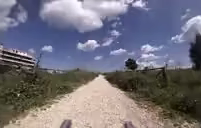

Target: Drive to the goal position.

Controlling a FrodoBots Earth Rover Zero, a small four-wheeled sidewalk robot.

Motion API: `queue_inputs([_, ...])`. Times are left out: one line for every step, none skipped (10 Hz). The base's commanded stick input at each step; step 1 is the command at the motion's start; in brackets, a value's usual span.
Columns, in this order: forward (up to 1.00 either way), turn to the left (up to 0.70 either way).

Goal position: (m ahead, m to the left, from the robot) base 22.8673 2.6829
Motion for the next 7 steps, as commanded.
queue_inputs([0.85,0.00])
queue_inputs([0.85,0.00])
queue_inputs([0.85,0.00])
queue_inputs([0.85,0.00])
queue_inputs([0.85,0.00])
queue_inputs([0.85,0.00])
queue_inputs([0.85,-0.13])
